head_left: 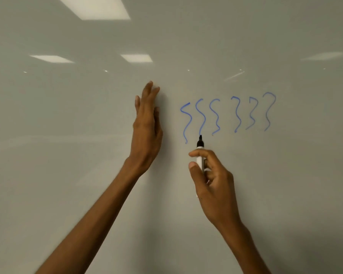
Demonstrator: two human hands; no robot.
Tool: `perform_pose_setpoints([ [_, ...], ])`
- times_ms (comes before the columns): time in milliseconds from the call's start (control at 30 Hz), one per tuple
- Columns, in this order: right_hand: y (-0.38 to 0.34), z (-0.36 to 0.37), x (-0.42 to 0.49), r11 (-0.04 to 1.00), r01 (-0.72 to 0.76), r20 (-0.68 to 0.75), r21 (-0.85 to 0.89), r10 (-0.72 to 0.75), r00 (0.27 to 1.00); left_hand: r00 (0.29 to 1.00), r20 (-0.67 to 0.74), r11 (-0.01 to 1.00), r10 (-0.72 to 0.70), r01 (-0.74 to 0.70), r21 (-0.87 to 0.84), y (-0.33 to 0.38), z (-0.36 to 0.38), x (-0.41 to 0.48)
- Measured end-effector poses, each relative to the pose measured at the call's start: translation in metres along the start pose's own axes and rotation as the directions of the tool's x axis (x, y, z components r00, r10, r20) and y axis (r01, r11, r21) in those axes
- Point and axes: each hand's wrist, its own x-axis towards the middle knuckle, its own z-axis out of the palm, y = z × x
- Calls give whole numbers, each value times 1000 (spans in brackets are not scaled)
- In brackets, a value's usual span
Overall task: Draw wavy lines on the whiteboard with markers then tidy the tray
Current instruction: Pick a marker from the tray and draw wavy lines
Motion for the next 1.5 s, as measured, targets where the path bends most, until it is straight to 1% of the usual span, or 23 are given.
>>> perform_pose_setpoints([
  [100,13,4,-3,995,-38,-26,-94,36,999,998,28,994,52,-55,96,-7,10,-4],
  [200,16,2,5,975,-36,-51,-218,25,998,998,-20,983,60,-56,173,-8,17,-4],
  [267,15,1,10,965,-22,-42,-262,11,999,997,-40,976,63,-53,211,-5,19,-3],
  [433,12,0,14,962,-65,-112,-266,36,993,997,-23,957,76,-66,283,-2,18,-6],
  [600,18,4,14,947,-12,-190,-321,-52,980,997,-14,939,77,-68,337,-5,13,-19],
  [700,23,4,8,954,-65,-271,-292,-17,962,998,-5,941,61,-56,333,-6,14,-25],
  [800,25,8,-8,952,-72,-263,-298,-10,965,999,-18,940,41,-33,340,-5,15,-27],
  [933,38,7,-23,949,-152,-293,-275,68,954,1000,-17,939,-4,10,344,-1,18,-44],
  [1067,30,6,-34,952,-131,-233,-277,66,970,999,6,942,-33,29,334,2,19,-59],
  [1200,25,-16,3,967,-123,-374,-222,32,927,999,6,942,-42,37,333,2,19,-58],
  [1267,22,-17,14,966,-104,-360,-236,12,933,999,2,941,-49,46,334,2,19,-59],
  [1333,20,-15,11,950,-73,-329,-305,-33,944,999,3,942,-51,47,332,2,20,-60],
  [1367,23,-17,8,947,-78,-342,-312,-36,939,999,3,942,-48,45,333,2,20,-61],
  [1433,30,-22,0,955,-128,-406,-269,8,914,999,0,940,-45,42,337,0,20,-63],
  [1500,35,-20,-14,941,-183,-410,-285,53,911,999,-2,939,-39,37,342,-1,20,-63],
])
